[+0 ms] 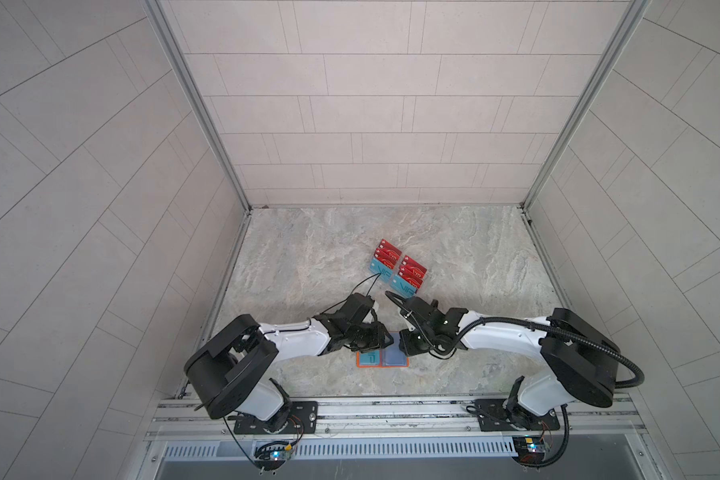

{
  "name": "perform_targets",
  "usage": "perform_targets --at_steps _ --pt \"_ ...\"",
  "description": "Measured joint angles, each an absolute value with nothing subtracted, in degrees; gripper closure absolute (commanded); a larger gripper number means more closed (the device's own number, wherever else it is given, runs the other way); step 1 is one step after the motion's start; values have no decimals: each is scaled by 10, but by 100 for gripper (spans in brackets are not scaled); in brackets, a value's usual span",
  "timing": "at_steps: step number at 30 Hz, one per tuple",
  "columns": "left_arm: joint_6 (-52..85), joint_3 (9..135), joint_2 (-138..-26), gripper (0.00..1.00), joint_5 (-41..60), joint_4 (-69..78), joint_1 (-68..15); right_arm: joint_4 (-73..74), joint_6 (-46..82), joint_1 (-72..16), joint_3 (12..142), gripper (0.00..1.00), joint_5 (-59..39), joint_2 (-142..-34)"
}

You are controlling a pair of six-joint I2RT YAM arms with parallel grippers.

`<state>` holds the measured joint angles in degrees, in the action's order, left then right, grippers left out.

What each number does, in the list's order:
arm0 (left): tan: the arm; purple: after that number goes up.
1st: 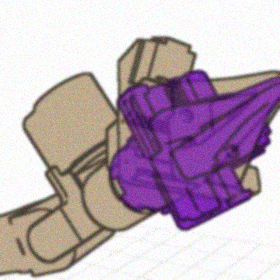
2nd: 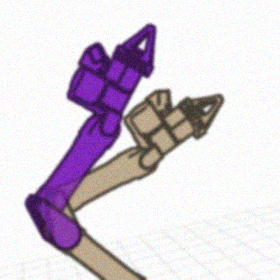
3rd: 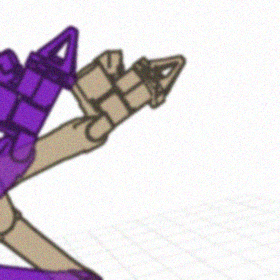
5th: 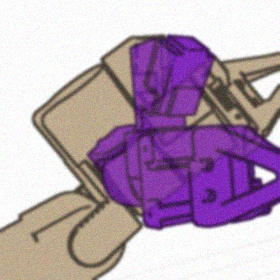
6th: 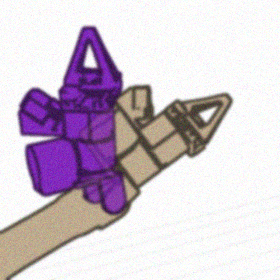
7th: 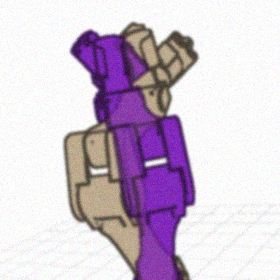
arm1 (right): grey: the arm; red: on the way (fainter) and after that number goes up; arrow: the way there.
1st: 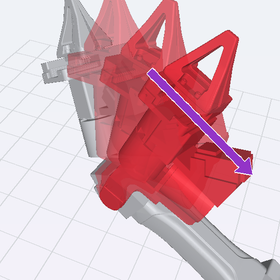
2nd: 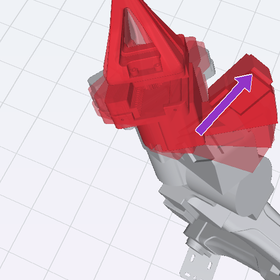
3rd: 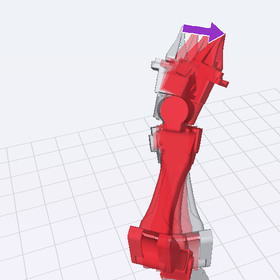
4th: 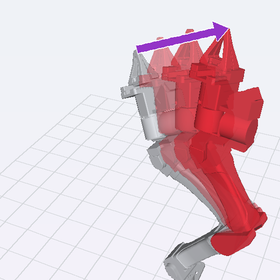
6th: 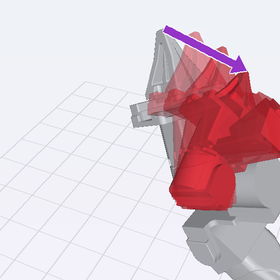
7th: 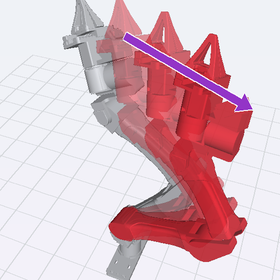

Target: Put the credit cards into the card holder

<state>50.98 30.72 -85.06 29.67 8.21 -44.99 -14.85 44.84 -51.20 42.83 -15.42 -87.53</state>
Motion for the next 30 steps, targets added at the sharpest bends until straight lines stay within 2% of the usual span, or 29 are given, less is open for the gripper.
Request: perform_targets --at_steps 18,30 --pt "554 268 -858 59 309 163 -448 -156 448 -512 428 82 -150 -875" --pt "579 249 -835 58 311 164 -448 -157 448 -512 430 83 -150 -878"
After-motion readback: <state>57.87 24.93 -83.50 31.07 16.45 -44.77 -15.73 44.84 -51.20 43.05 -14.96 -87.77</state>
